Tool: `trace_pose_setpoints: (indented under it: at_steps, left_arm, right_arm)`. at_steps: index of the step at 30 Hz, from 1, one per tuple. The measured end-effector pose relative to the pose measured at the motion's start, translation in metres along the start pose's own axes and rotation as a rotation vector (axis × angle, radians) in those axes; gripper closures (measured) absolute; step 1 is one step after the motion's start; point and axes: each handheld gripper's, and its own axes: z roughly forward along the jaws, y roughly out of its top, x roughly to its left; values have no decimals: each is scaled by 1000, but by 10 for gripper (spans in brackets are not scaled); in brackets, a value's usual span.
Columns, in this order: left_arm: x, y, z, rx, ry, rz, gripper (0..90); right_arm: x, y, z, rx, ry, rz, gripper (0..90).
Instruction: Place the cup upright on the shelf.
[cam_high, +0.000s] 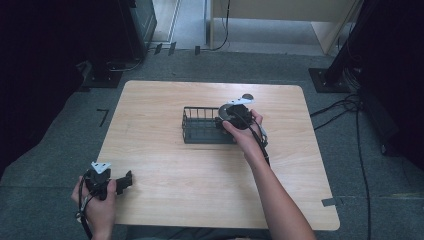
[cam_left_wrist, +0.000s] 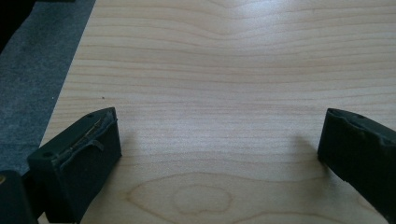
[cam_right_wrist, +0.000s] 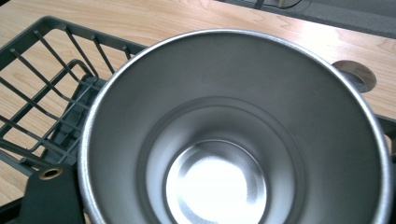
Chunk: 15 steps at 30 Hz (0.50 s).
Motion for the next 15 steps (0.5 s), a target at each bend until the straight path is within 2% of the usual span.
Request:
trace_pose_setpoints:
  at_steps: [4, 6, 15]
  left_arm:
    - [0, 0, 0, 0, 0, -1, 0]
    - [0, 0, 0, 0, 0, -1, 0]
    - [0, 0, 0, 0, 0, -1, 0]
  right_arm:
    - [0, 0, 1, 11, 10, 2, 174]
    - [0, -2, 4, 39, 11, -9, 173]
    - [-1, -1, 4, 48, 29, -4, 164]
